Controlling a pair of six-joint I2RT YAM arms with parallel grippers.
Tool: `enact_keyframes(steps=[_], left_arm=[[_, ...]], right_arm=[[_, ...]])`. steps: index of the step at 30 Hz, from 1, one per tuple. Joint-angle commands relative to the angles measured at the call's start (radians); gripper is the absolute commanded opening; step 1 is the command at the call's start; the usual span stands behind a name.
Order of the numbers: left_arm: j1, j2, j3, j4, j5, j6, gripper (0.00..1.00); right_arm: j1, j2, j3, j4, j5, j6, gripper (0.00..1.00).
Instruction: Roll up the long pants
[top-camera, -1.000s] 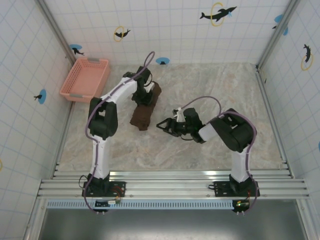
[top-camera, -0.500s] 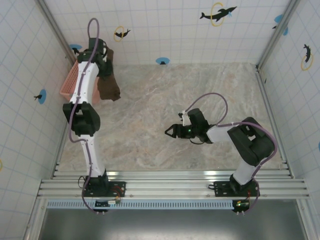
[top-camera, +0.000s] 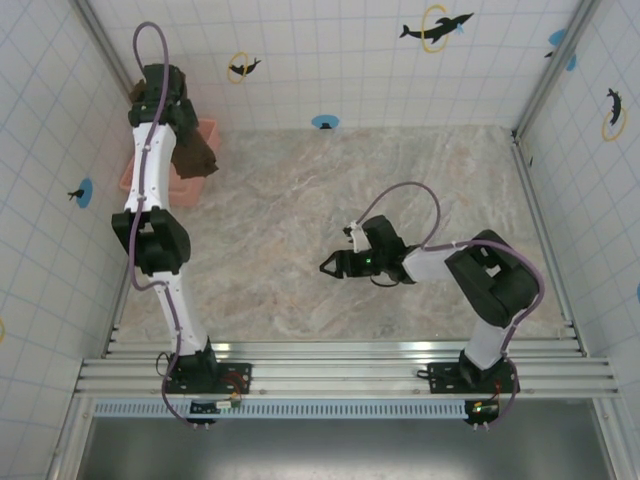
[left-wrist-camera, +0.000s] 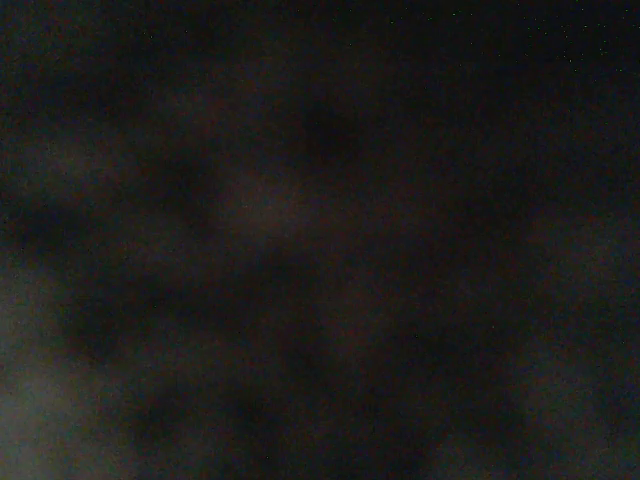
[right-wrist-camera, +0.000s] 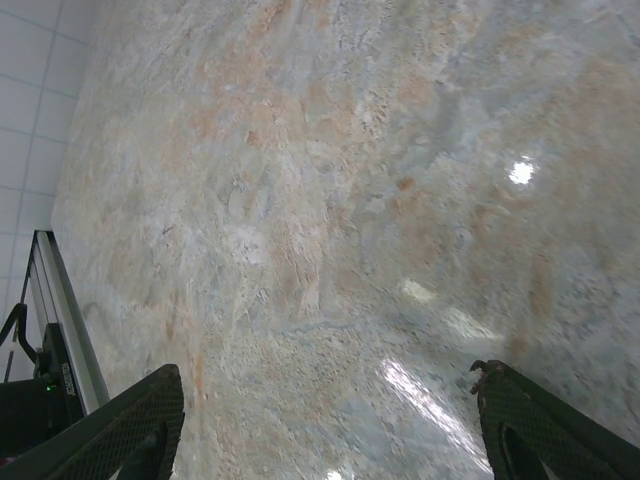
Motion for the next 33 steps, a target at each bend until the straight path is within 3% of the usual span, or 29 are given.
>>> enact_keyframes(steps=[1, 13, 20, 25, 28, 30, 33], left_arm=[[0.022, 0.03, 0.037, 0.188, -0.085, -0.031, 0.0], [0.055, 0.232, 0.082, 0.281, -0.16, -0.042, 0.0], [0.059, 0.323, 0.066, 0.25, -0.226, -0.057, 0.0], [0.074, 0.377, 0.069, 0.176, -0.206, -0.099, 0.0], [0.09, 0.384, 0.053, 0.153, -0.13, -0.132, 0.0], [0.093, 0.379, 0.045, 0.142, -0.101, -0.138, 0.18], [0.094, 0.359, 0.027, 0.127, -0.078, -0.133, 0.52]], right_arm=[[0.025, 0.071, 0.039, -0.136, -0.004, -0.028, 0.8], [0.062, 0.192, 0.217, -0.219, -0.065, -0.057, 0.79], [0.07, 0.236, 0.268, -0.237, -0.078, -0.055, 0.79], [0.081, 0.244, 0.279, -0.236, -0.072, -0.048, 0.79], [0.086, 0.244, 0.286, -0.238, -0.069, -0.047, 0.79], [0.09, 0.245, 0.298, -0.243, -0.067, -0.047, 0.79], [0.097, 0.244, 0.316, -0.248, -0.065, -0.047, 0.79]])
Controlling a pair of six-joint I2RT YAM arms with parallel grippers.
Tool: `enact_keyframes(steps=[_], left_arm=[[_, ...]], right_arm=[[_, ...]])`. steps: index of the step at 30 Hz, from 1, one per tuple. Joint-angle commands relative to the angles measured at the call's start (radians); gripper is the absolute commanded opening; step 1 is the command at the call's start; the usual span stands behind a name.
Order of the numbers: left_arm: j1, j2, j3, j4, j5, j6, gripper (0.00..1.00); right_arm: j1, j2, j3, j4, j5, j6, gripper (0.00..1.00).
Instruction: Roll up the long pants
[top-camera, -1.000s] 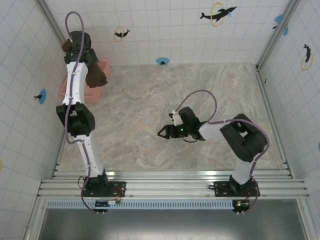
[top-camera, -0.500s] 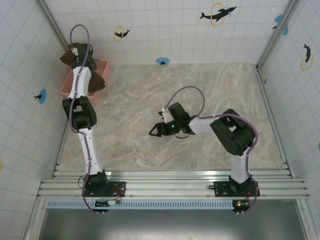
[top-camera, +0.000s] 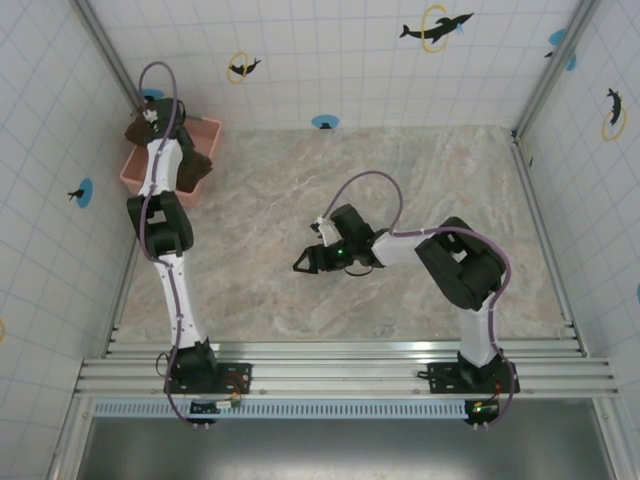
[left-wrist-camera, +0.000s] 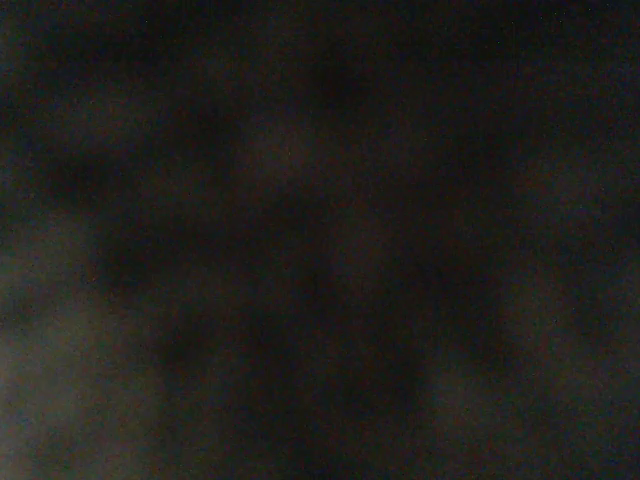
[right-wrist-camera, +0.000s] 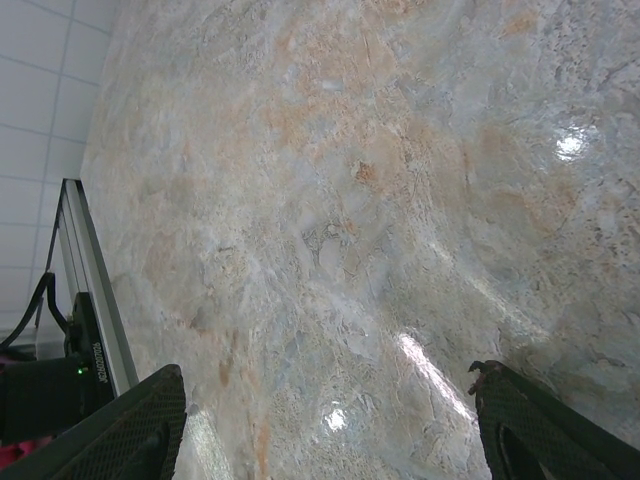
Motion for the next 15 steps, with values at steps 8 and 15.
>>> enact_keyframes(steps=[8, 15], left_arm=[[0.021, -0.05, -0.088, -0.099, 0.168, -0.024, 0.97], [0.023, -0.183, -0.205, -0.074, 0.221, 0.014, 0.97]], right_arm=[[0.034, 0.035, 0.059, -0.133, 0.039, -0.012, 0.79], [0.046, 0.013, 0.07, -0.171, 0.053, -0.024, 0.79]])
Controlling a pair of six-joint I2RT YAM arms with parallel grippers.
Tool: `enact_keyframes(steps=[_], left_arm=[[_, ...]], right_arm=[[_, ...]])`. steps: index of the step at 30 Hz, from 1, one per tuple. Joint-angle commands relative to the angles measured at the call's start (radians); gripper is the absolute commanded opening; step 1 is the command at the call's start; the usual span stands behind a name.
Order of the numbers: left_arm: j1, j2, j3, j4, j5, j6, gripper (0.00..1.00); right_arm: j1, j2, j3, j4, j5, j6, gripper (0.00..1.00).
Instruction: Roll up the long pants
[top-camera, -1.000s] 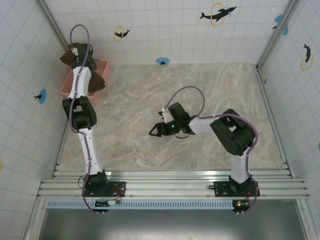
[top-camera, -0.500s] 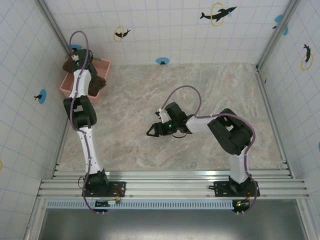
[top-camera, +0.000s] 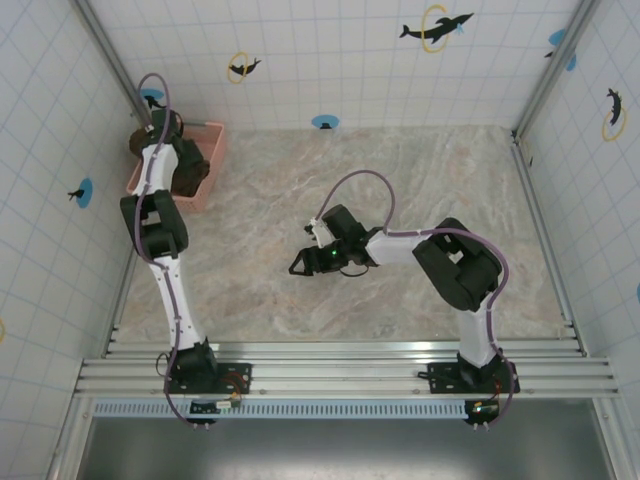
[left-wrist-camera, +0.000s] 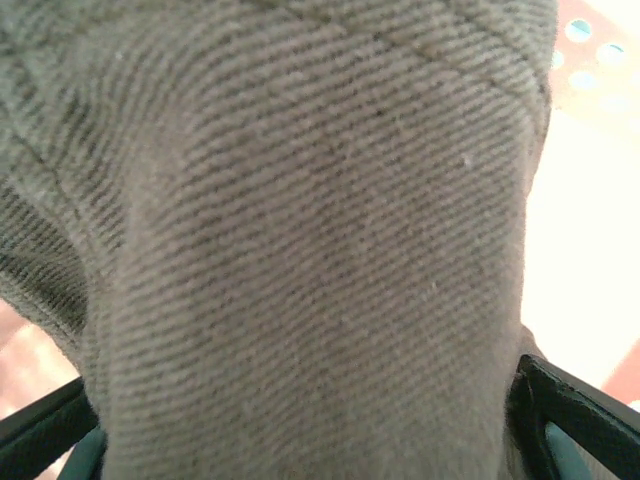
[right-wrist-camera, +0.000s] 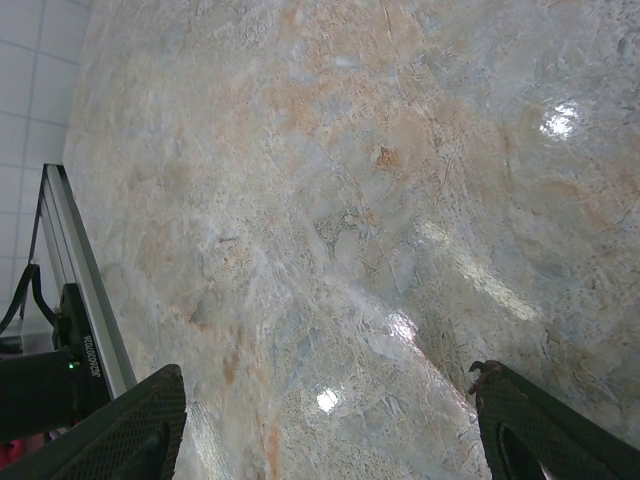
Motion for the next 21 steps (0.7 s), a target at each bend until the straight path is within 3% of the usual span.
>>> enact_keyframes(steps=[1, 4, 8, 15, 21], left_arm=[[0.002, -0.118, -0.036, -0.039, 0.068, 0.024, 0.98], [0.003, -0.097, -0.051, -0.07, 0.046, 0.027, 0.98], [0.016, 0.048, 0.041, -0.193, 0.125, 0.017, 0.98], [0.017, 0.115, 0.071, -0.217, 0.161, 0.028, 0.97], [0.017, -0.066, -0.078, -0.128, 0.166, 0.074, 0.98]], right_arm=[[0.016, 0.001, 0.014, -0.08, 0.026, -0.011, 0.79], [0.024, -0.001, 0.017, -0.084, 0.034, -0.01, 0.79], [0.036, 0.01, 0.054, -0.108, 0.029, -0.016, 0.79], [0.041, 0.02, 0.123, -0.158, 0.026, -0.036, 0.79], [0.042, -0.009, 0.135, -0.162, 0.044, -0.052, 0.79]])
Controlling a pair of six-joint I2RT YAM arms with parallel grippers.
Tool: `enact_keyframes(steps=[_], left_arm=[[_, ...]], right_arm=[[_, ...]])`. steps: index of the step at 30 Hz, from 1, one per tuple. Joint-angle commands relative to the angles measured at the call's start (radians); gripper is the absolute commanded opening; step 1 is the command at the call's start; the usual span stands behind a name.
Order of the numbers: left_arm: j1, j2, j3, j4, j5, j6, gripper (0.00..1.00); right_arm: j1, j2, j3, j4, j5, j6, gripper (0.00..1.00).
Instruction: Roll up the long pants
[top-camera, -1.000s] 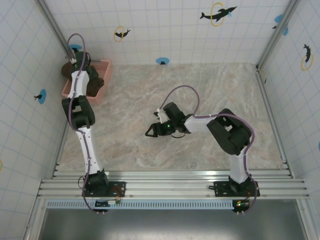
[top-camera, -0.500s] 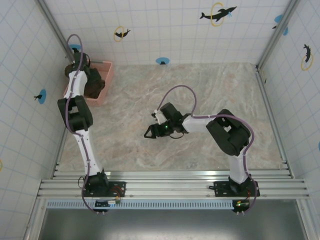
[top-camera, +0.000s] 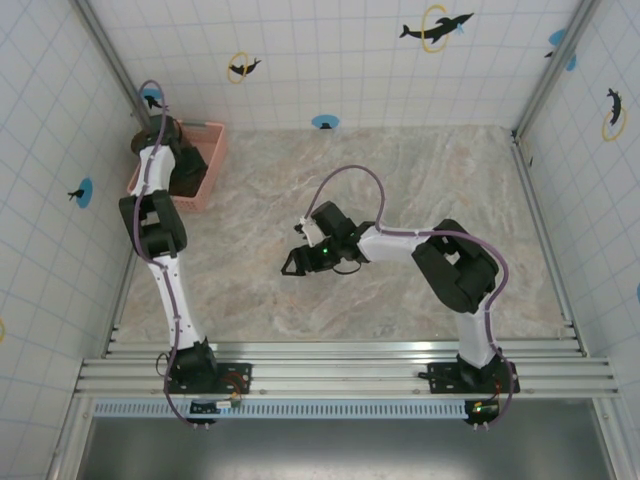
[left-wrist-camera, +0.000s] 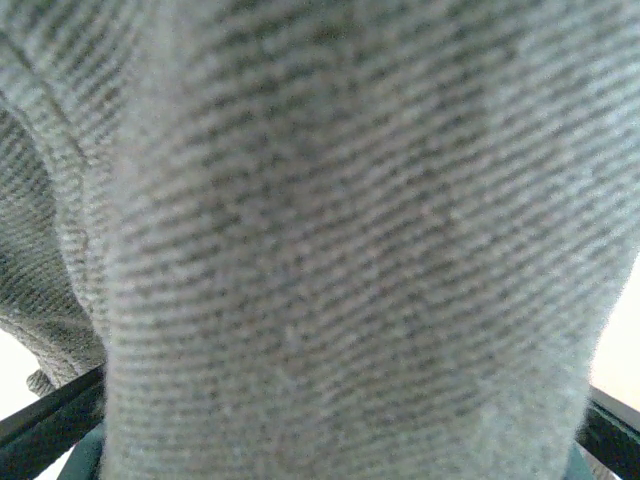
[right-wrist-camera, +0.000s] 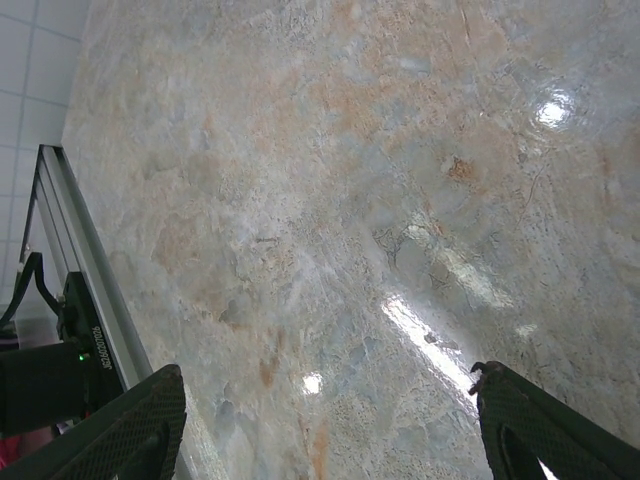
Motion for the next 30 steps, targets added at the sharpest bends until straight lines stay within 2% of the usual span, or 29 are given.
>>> enact_keyframes(steps=[1, 2, 3, 10, 14, 17, 19, 23, 24, 27, 30], left_arm=[[-0.005, -0.166, -0.131, -0.02, 0.035, 0.064, 0.98], [-0.004, -0.221, -0.175, 0.005, 0.037, 0.086, 0.98], [-0.005, -0.278, -0.214, 0.02, 0.039, 0.11, 0.98], [-0.004, -0.658, -0.46, 0.138, 0.064, 0.244, 0.97], [-0.004, -0.899, -0.704, 0.316, 0.058, 0.246, 0.97], [-0.006, -1.018, -0.952, 0.473, 0.148, 0.187, 0.97], [-0.02, -1.05, -1.112, 0.561, 0.221, 0.18, 0.97], [-0.122, -1.077, -1.401, 0.791, 0.211, 0.311, 0.98], [-0.142, -1.08, -1.411, 0.807, 0.205, 0.328, 0.98], [-0.231, -1.057, -1.428, 0.815, 0.081, 0.415, 0.98], [-0.242, -1.013, -1.473, 0.844, 0.073, 0.455, 0.98]], right_arm=[[0.001, -0.022, 0.029, -0.027, 0.024, -0.028, 0.79], [-0.001, -0.031, 0.035, -0.034, 0.026, -0.037, 0.94], [-0.002, -0.04, 0.041, -0.043, 0.03, -0.051, 0.97], [-0.04, -0.103, 0.11, -0.105, 0.091, -0.112, 0.97], [-0.091, -0.159, 0.144, -0.12, 0.12, -0.137, 0.97], [-0.131, -0.238, 0.123, -0.151, 0.192, -0.17, 0.97], [-0.166, -0.316, 0.065, -0.162, 0.254, -0.197, 0.97], [-0.271, -0.51, -0.103, -0.216, 0.451, -0.236, 0.97], [-0.296, -0.555, -0.146, -0.225, 0.498, -0.251, 0.97], [-0.39, -0.703, -0.28, -0.242, 0.642, -0.285, 0.97], [-0.476, -0.849, -0.395, -0.238, 0.736, -0.327, 0.97]])
